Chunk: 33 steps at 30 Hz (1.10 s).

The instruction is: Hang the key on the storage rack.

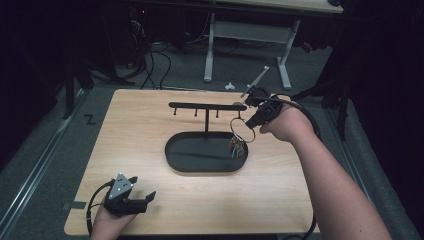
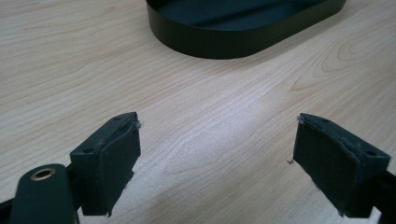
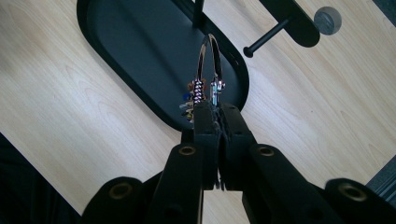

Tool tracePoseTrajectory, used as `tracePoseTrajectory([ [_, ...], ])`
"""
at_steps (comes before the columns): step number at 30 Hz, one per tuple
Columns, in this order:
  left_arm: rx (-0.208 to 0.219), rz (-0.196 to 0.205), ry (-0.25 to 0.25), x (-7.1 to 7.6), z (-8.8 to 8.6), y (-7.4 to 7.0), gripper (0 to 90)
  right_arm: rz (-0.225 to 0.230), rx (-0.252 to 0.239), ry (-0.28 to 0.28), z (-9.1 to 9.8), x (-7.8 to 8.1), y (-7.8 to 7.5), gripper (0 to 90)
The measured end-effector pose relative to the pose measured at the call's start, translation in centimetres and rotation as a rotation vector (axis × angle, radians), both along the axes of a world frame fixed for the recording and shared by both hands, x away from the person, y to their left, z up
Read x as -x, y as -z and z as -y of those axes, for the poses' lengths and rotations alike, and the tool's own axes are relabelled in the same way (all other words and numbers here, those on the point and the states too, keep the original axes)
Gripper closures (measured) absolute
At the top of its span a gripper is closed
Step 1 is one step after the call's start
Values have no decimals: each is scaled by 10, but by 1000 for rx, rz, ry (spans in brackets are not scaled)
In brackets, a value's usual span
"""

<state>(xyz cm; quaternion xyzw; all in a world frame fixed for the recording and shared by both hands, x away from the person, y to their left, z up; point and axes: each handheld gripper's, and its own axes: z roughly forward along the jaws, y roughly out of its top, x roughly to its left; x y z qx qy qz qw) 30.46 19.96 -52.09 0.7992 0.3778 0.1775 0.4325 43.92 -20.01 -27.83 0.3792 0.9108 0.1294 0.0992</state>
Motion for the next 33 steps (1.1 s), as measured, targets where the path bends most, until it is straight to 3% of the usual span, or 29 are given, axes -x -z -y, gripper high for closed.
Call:
tracePoseTrajectory([
  [4, 7, 1, -10, 0, -3, 0, 153, 0, -2, 2, 0, -5, 0, 878],
  [5, 5, 3, -10, 0, -3, 0, 153, -7, -4, 24, -1, -5, 0, 879],
  [6, 3, 0, -8, 0, -3, -1, 153, 0, -3, 3, 0, -8, 1, 879],
  [9, 5, 2, -11, 0, -2, 0, 153, -6, -3, 9, 1, -13, 3, 878],
  [10, 4, 1, -12, 0, -2, 0, 153, -14, -2, 30, 1, -13, 3, 878],
  [11, 4, 0, -12, 0, -2, 0, 153, -7, 1, 13, 2, -16, 3, 879],
  [13, 3, 1, -13, 0, -3, 0, 153, -13, -3, 42, 2, -17, 3, 878],
  [18, 9, 3, -18, 1, -5, -1, 153, -21, -1, 52, 4, -24, 6, 878],
  [33, 6, -5, -18, 1, -5, 1, 154, -30, -11, 55, 5, -38, 12, 878],
])
